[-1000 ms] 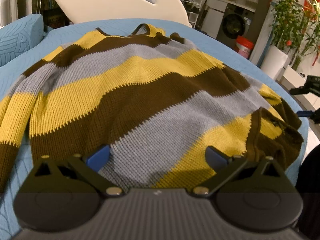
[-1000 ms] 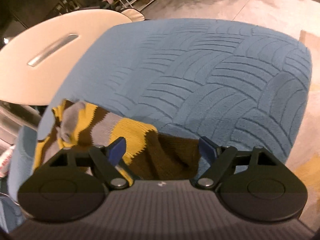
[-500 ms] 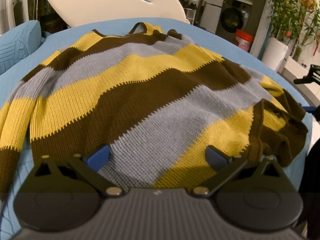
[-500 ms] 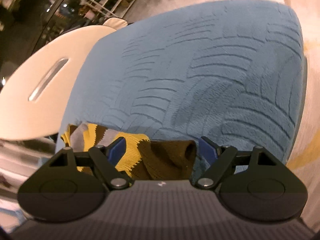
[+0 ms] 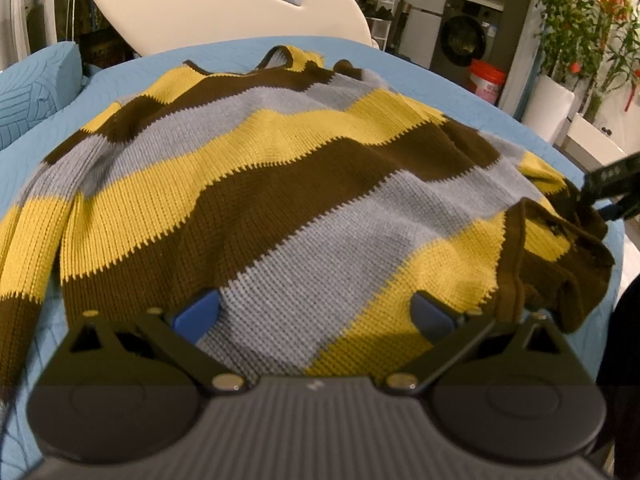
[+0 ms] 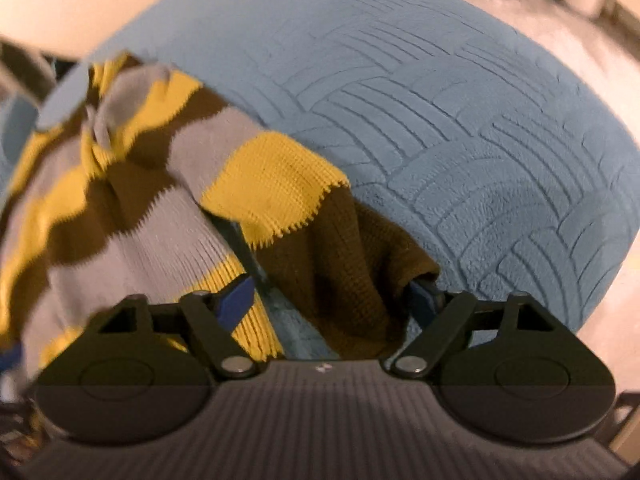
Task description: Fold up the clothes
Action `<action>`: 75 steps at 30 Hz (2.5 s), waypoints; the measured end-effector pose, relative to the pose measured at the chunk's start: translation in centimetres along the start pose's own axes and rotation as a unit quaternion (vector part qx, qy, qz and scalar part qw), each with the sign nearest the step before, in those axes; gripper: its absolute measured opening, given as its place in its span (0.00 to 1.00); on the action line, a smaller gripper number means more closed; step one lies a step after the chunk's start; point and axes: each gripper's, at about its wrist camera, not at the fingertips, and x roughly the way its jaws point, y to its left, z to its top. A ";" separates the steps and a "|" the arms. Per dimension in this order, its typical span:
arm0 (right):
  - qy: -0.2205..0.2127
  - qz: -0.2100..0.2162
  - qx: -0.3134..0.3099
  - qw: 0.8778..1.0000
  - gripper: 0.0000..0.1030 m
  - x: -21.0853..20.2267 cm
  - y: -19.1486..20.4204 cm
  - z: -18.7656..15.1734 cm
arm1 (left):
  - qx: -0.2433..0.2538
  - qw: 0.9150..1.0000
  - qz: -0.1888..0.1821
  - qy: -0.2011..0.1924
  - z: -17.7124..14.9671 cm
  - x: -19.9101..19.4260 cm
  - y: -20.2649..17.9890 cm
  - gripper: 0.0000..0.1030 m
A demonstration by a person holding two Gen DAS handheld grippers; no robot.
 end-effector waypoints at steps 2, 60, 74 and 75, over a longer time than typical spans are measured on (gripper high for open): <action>0.000 -0.006 0.005 1.000 0.37 -0.4 -0.4 -0.2 | 0.000 1.000 0.000 0.000 0.0 0.0 0.0 1.00; 0.037 -0.170 -0.073 0.982 0.14 -2.2 -5.9 3.5 | -0.069 0.997 -0.024 0.005 1.7 0.0 1.7 1.00; -0.164 0.093 -0.270 0.944 0.54 0.1 20.3 16.2 | -0.115 0.993 -0.018 -0.023 2.6 0.7 2.7 1.00; -0.160 0.095 -0.294 0.938 0.55 1.4 23.1 17.7 | -0.110 0.994 -0.016 -0.024 2.6 0.8 2.6 1.00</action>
